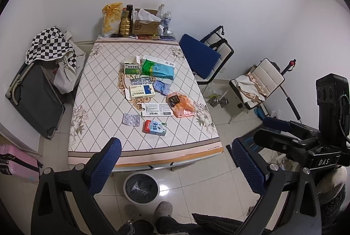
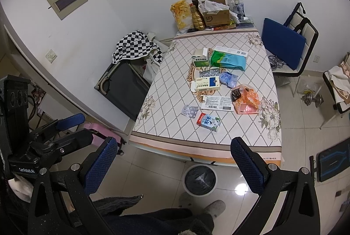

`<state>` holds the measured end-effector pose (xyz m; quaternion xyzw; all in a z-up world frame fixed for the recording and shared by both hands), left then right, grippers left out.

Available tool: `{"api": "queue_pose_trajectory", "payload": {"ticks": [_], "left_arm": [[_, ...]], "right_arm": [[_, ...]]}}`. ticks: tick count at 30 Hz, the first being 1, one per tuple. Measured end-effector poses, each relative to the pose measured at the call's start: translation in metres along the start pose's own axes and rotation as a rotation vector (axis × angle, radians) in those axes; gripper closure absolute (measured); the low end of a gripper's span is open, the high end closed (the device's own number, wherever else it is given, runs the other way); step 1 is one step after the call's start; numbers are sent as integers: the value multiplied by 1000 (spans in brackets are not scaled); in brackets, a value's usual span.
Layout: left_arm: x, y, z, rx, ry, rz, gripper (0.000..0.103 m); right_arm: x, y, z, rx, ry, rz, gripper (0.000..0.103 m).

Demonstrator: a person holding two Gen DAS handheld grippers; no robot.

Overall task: Collect trash
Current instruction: 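Grasp the milk carton with the left tool while the right tool grasps the orange snack bag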

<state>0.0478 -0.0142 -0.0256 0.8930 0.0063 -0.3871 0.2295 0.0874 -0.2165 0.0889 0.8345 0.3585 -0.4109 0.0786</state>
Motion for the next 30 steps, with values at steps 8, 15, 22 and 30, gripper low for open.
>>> {"api": "queue_pose_trajectory", "payload": {"ticks": [8, 15, 22, 30], "left_arm": [[20, -29, -6, 6, 12, -182, 0], [112, -101, 0, -118, -125, -307, 0], [223, -165, 18, -454, -272, -291, 0], [342, -178, 52, -960, -426, -176, 9]], "right_arm": [[6, 10, -3, 82, 13, 77, 0], [69, 57, -6, 196, -49, 300, 0], [191, 135, -31, 255, -183, 411, 0], [346, 203, -66, 214, -376, 368, 0]]}}
Point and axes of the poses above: each gripper's, at about its wrist camera, not at the fingertips, and x roughly the way its jaws point, y to its right, z to its underside, the point moved 4 cm from there along x, roughly the way its jaws point, and after that the axes turned 9 degrees about z, right-handed, at the moved point
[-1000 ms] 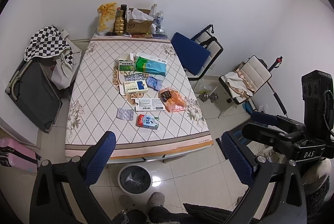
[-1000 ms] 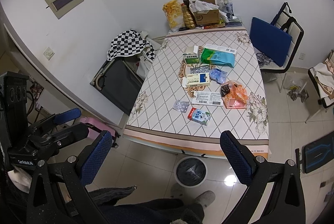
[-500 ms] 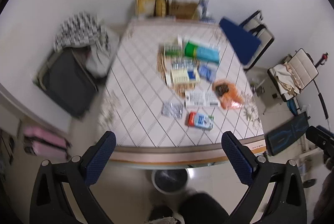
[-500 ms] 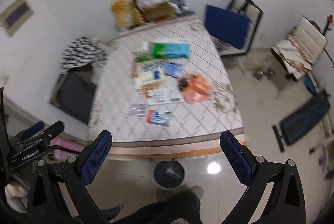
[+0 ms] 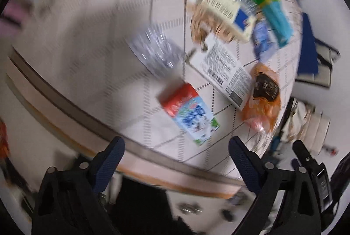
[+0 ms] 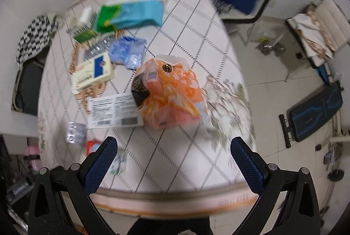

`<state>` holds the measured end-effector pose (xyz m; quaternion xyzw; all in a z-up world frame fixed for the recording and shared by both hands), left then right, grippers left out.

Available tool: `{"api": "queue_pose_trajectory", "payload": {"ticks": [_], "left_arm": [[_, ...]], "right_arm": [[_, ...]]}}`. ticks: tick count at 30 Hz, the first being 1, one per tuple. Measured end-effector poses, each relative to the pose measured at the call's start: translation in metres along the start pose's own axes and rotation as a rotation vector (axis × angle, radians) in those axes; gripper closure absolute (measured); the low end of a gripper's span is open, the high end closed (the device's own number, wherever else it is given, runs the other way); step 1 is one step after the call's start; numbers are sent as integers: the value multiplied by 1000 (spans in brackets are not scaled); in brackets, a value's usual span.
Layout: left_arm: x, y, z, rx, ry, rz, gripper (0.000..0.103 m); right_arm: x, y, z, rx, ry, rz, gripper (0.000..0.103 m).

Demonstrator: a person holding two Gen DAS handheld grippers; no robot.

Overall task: Collect trash
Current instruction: 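Grasp the milk carton with the left tool while the right tool grasps the orange snack bag, then carry both items over the trash bin and open both tools to drop them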

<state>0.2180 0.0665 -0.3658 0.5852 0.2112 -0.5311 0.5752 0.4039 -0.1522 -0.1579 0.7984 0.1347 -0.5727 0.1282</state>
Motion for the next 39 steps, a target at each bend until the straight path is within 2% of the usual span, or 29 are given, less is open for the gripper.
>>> {"api": "queue_pose_trajectory", "payload": {"ticks": [4, 6, 7, 8, 10, 12, 13, 14, 16, 17, 18, 21, 26, 31, 36, 38, 39], "left_arm": [[42, 3, -7, -191, -48, 67, 20], [51, 5, -9, -257, -38, 71, 22], [53, 6, -9, -274, -29, 63, 27], [53, 8, -8, -274, -17, 37, 45], [48, 14, -4, -232, -5, 4, 49], [40, 22, 1, -136, 11, -70, 49], [35, 27, 3, -87, 20, -105, 49], [28, 33, 5, -18, 42, -161, 49], [18, 43, 7, 76, 70, -237, 50], [11, 48, 9, 131, 89, -282, 50], [7, 53, 10, 163, 100, -307, 50], [-8, 64, 14, 226, 124, -348, 51], [-39, 82, 34, 323, 180, -375, 51], [-89, 109, 60, 438, 248, -363, 51], [-138, 104, 106, 527, 294, -286, 51], [-163, 98, 121, 587, 313, -227, 51], [-163, 85, 123, 599, 318, -202, 51]], "right_arm": [[52, -7, -34, -65, -68, -6, 0], [71, -12, -43, -86, -97, -21, 0], [78, -15, -47, -95, -104, -26, 0], [83, -17, -49, -104, -111, -30, 0], [97, -25, -54, -120, -131, -52, 0], [106, -29, -55, -116, -153, -67, 1], [113, -31, -55, -108, -174, -83, 5], [117, -33, -54, -105, -190, -90, 10], [123, -34, -53, -106, -205, -91, 40], [123, -34, -53, -101, -202, -106, 49], [121, -34, -52, -97, -190, -110, 65], [113, -32, -52, -92, -158, -104, 101], [87, -31, -40, -107, -113, -136, 102], [52, -27, -14, -111, -59, -165, 102], [12, -24, 24, -100, -6, -189, 102], [-8, -25, 48, -88, 26, -196, 102], [-18, -26, 61, -83, 40, -201, 102]]}}
Point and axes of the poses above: each gripper's, at about its wrist camera, not at the fingertips, and x roughly the way its jaws point, y to its right, z to its underside, the point moved 4 cm from there along x, roughly the way its jaws point, and after that the axes turned 9 degrees about z, right-handed, at the moved point
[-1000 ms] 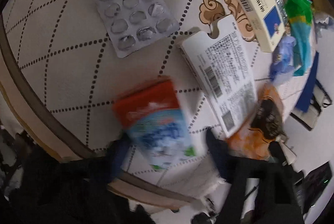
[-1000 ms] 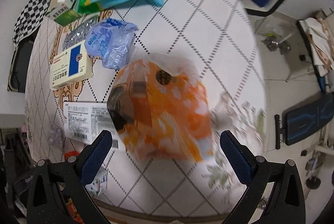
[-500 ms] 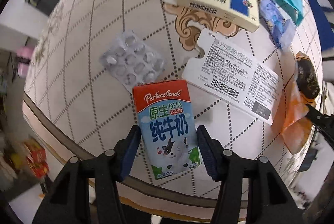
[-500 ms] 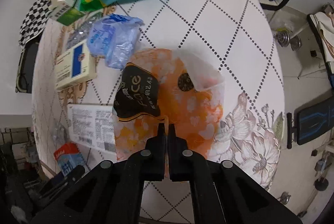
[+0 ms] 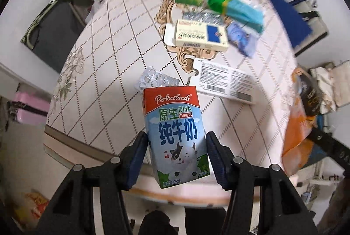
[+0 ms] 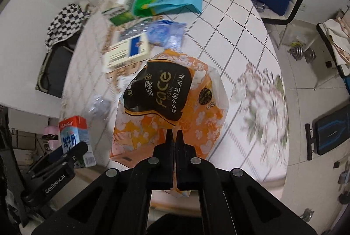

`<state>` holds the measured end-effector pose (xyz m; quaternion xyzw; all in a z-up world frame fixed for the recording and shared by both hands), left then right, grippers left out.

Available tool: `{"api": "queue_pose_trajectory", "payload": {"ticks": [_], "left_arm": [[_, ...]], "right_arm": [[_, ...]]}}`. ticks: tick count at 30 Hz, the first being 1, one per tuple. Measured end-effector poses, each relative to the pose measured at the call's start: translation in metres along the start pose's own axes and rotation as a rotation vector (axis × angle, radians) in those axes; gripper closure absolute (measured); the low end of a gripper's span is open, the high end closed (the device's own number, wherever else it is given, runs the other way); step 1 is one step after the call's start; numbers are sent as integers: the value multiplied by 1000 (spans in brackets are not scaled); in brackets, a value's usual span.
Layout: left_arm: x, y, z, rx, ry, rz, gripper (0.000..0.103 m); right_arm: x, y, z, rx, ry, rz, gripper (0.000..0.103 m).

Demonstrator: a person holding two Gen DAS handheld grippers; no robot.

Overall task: Collect trash
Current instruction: 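Carry both items over the trash bin and open both tools to drop them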

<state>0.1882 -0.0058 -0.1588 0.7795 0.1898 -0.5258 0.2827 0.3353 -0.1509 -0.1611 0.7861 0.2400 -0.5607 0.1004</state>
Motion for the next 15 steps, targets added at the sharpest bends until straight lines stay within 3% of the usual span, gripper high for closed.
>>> {"api": "queue_pose_trajectory", "payload": {"ticks": [5, 7, 8, 9, 15], "left_arm": [[-46, -44, 47, 1, 22, 150, 51], [-28, -68, 71, 6, 5, 171, 51], [-38, -80, 90, 6, -14, 184, 51], [-1, -90, 101, 2, -31, 185, 51], [53, -148, 178, -70, -211, 179, 52]], "right_arm": [[-45, -36, 85, 25, 50, -22, 102], [-53, -51, 127, 33, 43, -34, 102], [-53, -58, 149, 39, 29, -41, 102], [-49, -61, 163, 44, 13, -47, 102], [16, -84, 282, 65, -167, -73, 102]]}}
Point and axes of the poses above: each gripper's, at about its wrist camera, not at the fingertips, and x roughly the way its jaws point, y to its right, z to its underside, the point moved 4 cm from there along x, roughly the way its jaws point, and after that the axes turned 9 degrees about z, right-handed, at the moved point
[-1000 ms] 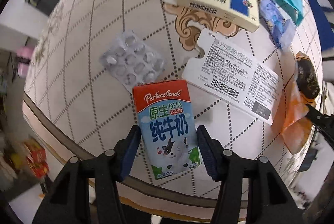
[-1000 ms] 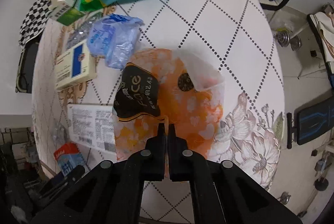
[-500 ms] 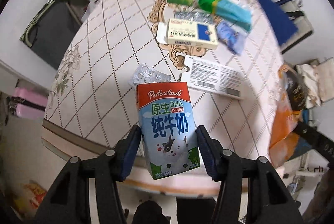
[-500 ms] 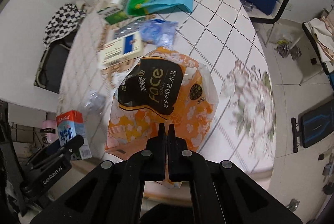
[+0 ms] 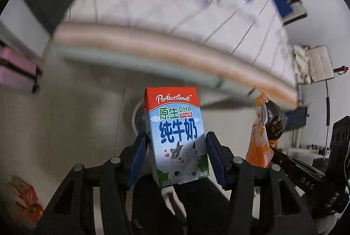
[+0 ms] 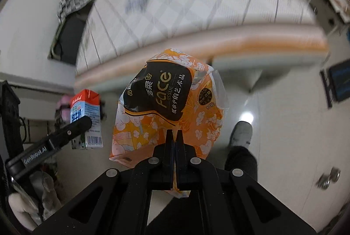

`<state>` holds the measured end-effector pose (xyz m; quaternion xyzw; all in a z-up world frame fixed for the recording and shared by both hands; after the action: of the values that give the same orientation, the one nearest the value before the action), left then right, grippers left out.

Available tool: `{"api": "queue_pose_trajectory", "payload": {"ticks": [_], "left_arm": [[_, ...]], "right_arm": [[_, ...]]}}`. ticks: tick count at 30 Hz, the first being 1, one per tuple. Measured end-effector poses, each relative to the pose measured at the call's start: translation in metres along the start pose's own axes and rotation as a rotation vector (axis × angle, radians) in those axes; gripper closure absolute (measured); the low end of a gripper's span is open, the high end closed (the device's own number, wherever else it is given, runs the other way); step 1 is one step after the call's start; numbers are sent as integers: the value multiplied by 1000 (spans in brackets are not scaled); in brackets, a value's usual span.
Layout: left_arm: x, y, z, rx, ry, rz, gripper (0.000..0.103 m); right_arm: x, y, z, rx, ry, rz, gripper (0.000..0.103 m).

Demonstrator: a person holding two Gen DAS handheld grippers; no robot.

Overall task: Collect trash
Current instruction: 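Carry both items over the trash bin and open both tools to drop them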

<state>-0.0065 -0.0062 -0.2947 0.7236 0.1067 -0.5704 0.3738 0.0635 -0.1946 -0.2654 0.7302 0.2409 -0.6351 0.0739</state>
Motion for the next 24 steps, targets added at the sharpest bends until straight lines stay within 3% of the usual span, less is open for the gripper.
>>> {"api": "queue_pose_trajectory", "payload": {"ticks": [3, 7, 11, 15, 16, 18, 20, 21, 22, 24], "left_arm": [[53, -33, 11, -52, -55, 8, 52], [145, -70, 13, -79, -103, 16, 52], [244, -100, 5, -82, -162, 47, 52], [310, -116, -2, -68, -214, 50, 49], [321, -118, -3, -65, -215, 57, 47], [330, -123, -2, -58, -210, 47, 9], [331, -126, 0, -48, -199, 20, 2], [326, -131, 2, -39, -190, 2, 2], [323, -132, 4, -31, -181, -27, 2], [314, -135, 9, -9, -147, -72, 2]], "right_arm": [[56, 7, 20, 16, -48, 18, 102], [163, 26, 39, 60, -105, 47, 102], [266, 49, 40, 83, -122, 74, 102], [356, 70, 36, 80, -128, 88, 102], [375, 74, 35, 81, -139, 83, 102], [406, 81, 33, 79, -164, 68, 102], [433, 88, 31, 63, -181, 67, 97], [441, 89, 29, 56, -186, 59, 84], [449, 90, 29, 47, -200, 48, 55], [459, 87, 26, 37, -212, 50, 18]]}}
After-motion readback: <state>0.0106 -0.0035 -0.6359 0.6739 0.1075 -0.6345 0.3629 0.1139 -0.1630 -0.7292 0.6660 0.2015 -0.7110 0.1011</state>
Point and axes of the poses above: each gripper's, at about its wrist camera, not at the fingertips, and x roughly the way its jaws point, y to its right, z to its underside, the point moved 4 cm from there along x, roughly the way its jaws point, and after that the axes turned 9 degrees about z, right-handed, at the moved point
